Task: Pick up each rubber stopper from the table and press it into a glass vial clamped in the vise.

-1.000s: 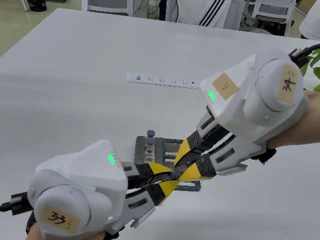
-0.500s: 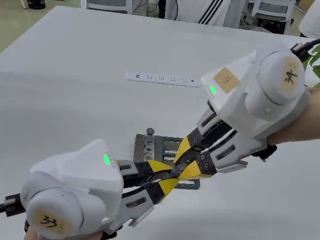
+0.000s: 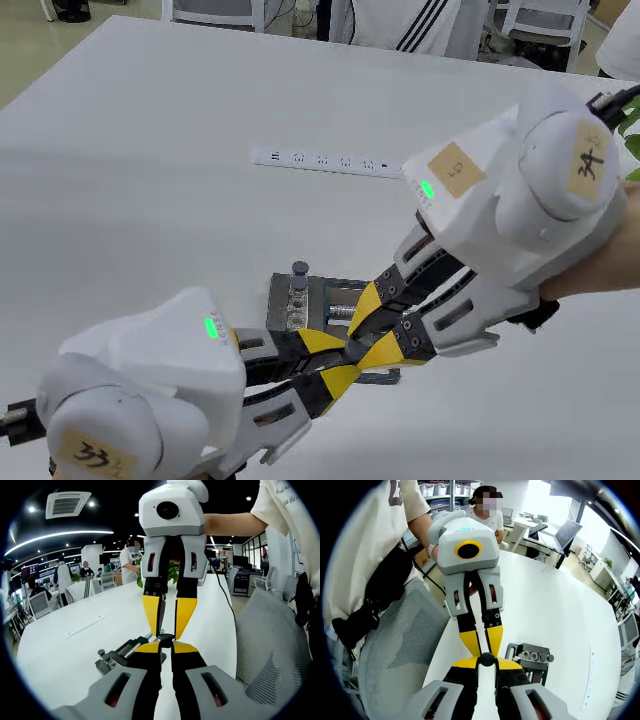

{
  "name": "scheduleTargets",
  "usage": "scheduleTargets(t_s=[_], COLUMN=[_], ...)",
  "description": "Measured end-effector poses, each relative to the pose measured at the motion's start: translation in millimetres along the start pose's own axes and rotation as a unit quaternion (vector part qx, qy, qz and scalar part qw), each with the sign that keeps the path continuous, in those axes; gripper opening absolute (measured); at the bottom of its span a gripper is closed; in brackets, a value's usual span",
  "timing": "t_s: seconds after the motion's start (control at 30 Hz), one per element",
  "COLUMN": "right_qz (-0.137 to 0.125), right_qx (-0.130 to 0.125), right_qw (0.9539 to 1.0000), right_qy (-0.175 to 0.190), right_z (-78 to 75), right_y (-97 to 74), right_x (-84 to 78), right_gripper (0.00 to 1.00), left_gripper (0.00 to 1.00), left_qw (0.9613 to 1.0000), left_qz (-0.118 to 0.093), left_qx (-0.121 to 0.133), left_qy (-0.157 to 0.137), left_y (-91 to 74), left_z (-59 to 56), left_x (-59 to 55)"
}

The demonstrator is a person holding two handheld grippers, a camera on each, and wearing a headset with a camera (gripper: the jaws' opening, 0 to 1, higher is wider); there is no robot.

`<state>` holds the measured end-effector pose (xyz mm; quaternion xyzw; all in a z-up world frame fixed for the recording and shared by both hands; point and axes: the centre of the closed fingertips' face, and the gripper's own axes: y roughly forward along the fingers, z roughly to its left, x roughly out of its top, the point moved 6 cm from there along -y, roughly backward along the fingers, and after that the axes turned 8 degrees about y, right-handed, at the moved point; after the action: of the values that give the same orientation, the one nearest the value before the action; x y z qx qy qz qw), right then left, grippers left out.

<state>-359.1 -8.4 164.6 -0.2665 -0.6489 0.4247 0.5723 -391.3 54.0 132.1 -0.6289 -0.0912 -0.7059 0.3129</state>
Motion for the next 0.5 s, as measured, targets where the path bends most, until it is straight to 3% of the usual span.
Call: scheduleTargets(t_s=[0.3,0.5], right_qz=[0.012,0.005], right_qx=[-0.001,0.004], right_qw=[0.9999,1.0], right_qy=[-0.009,0.001], right_z=[0.7,-0.3], right_y=[0.2,-1.6], right_x=[-1.5,-1.8], right_gripper=[0.07,0.06], left_gripper=[0.03,0.04], left_qw=[1.0,1.0], left_qz=[0.003,-0.003], left_qx=[-0.004,-0.003], left_qy=[0.006,0.002], left_y=[0.6,1.0], left_z=[0.1,0.1], left_x=[-2.5,-2.1])
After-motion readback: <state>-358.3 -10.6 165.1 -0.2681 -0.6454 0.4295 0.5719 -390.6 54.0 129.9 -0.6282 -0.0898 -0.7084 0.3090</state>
